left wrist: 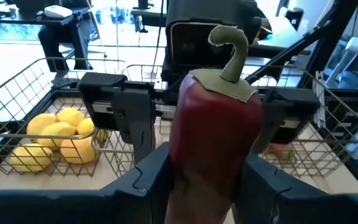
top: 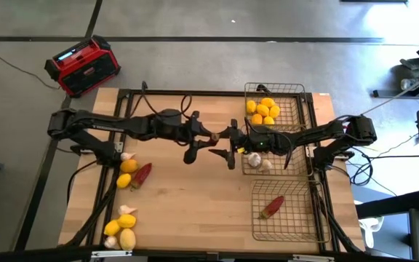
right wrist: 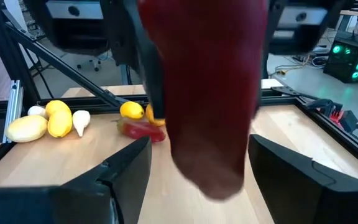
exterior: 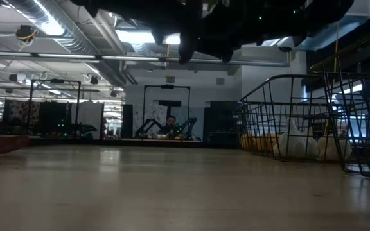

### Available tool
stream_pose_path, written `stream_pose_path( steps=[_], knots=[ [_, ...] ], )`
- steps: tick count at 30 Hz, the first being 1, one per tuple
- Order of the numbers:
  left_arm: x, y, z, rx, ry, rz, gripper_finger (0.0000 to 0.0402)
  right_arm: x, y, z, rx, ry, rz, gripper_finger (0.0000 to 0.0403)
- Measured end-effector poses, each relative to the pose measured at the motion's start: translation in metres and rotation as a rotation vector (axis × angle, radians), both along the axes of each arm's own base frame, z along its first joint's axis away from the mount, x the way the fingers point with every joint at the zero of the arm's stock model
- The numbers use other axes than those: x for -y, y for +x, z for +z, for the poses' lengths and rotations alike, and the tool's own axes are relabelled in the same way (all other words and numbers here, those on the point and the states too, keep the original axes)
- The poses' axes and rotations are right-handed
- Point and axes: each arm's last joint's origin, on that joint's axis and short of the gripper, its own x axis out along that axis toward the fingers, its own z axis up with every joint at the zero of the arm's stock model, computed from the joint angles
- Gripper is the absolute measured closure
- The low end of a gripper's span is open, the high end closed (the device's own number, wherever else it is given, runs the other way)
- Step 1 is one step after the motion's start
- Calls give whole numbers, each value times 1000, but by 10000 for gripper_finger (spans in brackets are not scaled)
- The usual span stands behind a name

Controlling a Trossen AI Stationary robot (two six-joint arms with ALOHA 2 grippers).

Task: Sort produce into baskets
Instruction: Put the red chili pepper into the bottom wire basket

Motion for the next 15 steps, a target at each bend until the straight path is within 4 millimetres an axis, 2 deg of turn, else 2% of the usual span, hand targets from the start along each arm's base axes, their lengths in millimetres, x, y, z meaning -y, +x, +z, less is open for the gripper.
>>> stream_pose_path(
  steps=[4, 6, 15],
  knots=[
    [2, 7, -5, 14, -4, -8, 265, 0, 0, 0, 1, -1, 0, 142],
    [2, 9, -7, 14, -5, -8, 265, 0, 0, 0, -4, -1, 0, 157],
    [2, 9, -7, 15, -8, -1, 257, 0, 0, -1, -13, -32, 8, 313]
  ],
)
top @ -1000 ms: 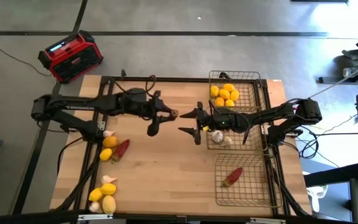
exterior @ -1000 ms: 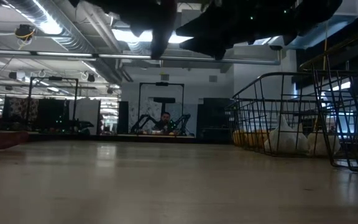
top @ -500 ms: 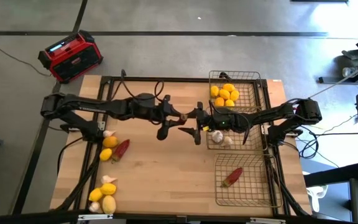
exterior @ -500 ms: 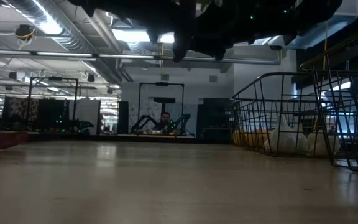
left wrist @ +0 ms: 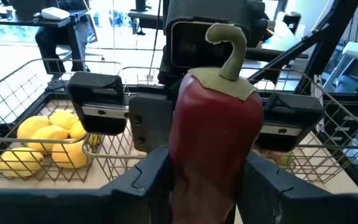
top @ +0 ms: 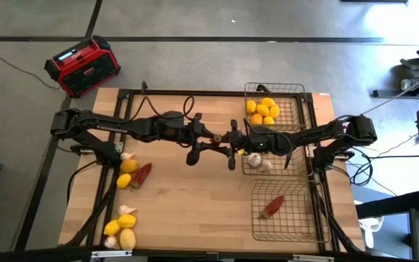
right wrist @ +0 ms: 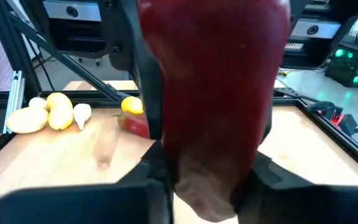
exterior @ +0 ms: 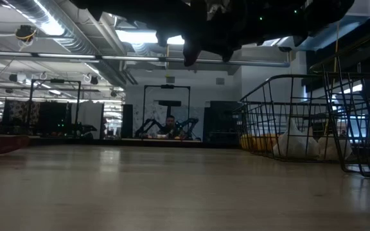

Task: Sort produce into baskets
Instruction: Put the red chili pepper into the bottom wire basket

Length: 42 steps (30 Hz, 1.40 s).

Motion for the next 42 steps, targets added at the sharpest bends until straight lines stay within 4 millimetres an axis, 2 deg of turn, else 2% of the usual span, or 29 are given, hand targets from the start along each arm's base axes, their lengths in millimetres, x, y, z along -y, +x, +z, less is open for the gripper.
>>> stream_pose_path(
  steps=[5, 9, 13, 18, 21, 27, 36, 42],
  knots=[
    [0, -1, -1, -12, 1, 5, 211, 0, 0, 0, 0, 2, -4, 319],
    [1, -8, 0, -65, 1, 3, 178, 1, 0, 0, 0, 1, -11, 287],
    [2, -24, 11, -101, 47, -13, 167, 1, -1, 0, -15, -1, -19, 273],
    [2, -46, 19, -168, 76, -22, 171, 1, -10, 9, -41, -3, -12, 294],
    [2, -53, 22, -193, 78, -20, 172, 1, -20, 17, -72, -2, -12, 299],
    [0, -53, 19, -217, 111, 18, 172, -5, -47, 28, -204, 55, 12, 294],
    [0, -52, 19, -218, 129, 17, 175, -37, -88, 53, -362, 148, 86, 293],
    [0, -52, 19, -217, 129, 17, 175, -59, -111, 58, -455, 266, 117, 293]
  ],
)
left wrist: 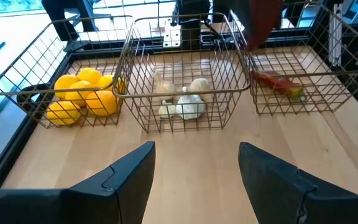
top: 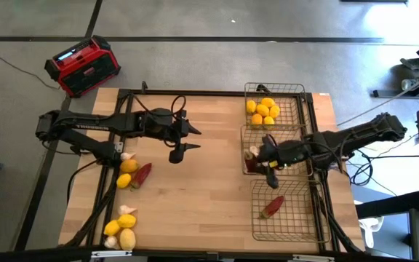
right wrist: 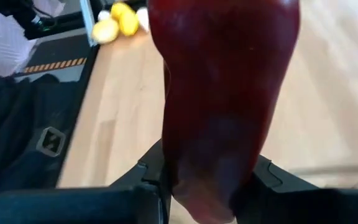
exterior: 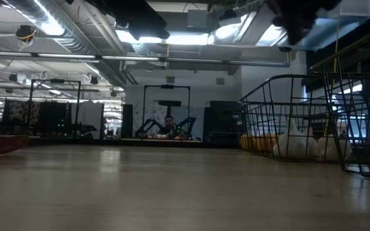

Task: Sort produce into baskets
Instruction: Put the red chili pepper into the bottom wire basket

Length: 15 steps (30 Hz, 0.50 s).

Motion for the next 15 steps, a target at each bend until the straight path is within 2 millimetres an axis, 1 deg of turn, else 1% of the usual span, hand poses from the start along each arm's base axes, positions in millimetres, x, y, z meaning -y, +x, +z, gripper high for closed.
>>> stream_pose_path(
  steps=[7, 12, 15],
  knots=[
    [0, 0, 1, 6, 22, -10, 175, -28, -19, -8, -161, 188, -23, 293],
    [0, 1, 1, 13, 46, -22, 175, -50, -33, -17, -284, 322, -89, 292],
    [0, 1, 2, 20, 49, -24, 175, -58, -42, -25, -342, 346, -134, 292]
  ],
)
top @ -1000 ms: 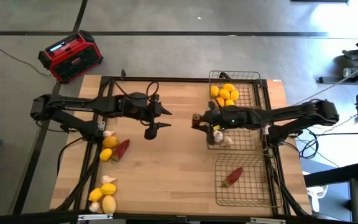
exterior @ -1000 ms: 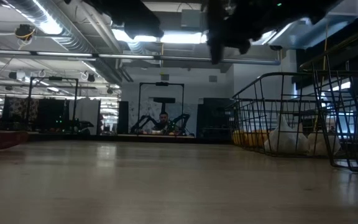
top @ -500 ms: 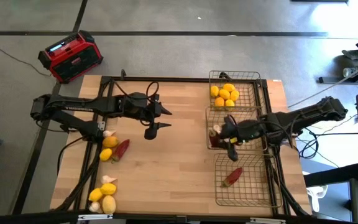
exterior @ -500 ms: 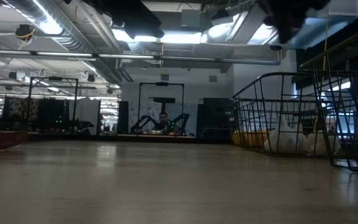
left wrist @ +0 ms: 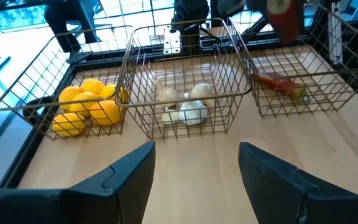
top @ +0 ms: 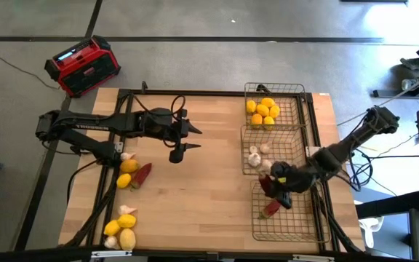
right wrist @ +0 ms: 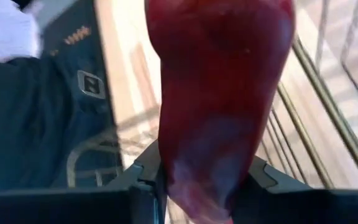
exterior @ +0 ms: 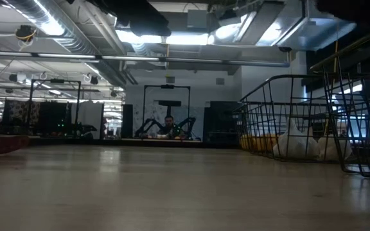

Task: Sort produce into baskets
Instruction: Put the red chili pepper into the bottom wire basket

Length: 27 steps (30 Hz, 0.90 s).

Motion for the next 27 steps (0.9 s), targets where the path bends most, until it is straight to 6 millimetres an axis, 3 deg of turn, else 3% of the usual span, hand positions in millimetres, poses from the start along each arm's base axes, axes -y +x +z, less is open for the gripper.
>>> stream_pose_path(
  steps=[8, 16, 27],
  knots=[
    [0, 0, 0, -3, 40, -19, 175, -17, -23, -22, -126, 70, -107, 292],
    [-2, 0, 0, -9, 94, 9, 175, -32, -43, -32, -78, 29, -137, 292],
    [-8, -1, 0, -15, 127, 51, 175, -35, -59, -60, -195, 78, -129, 292]
  ],
)
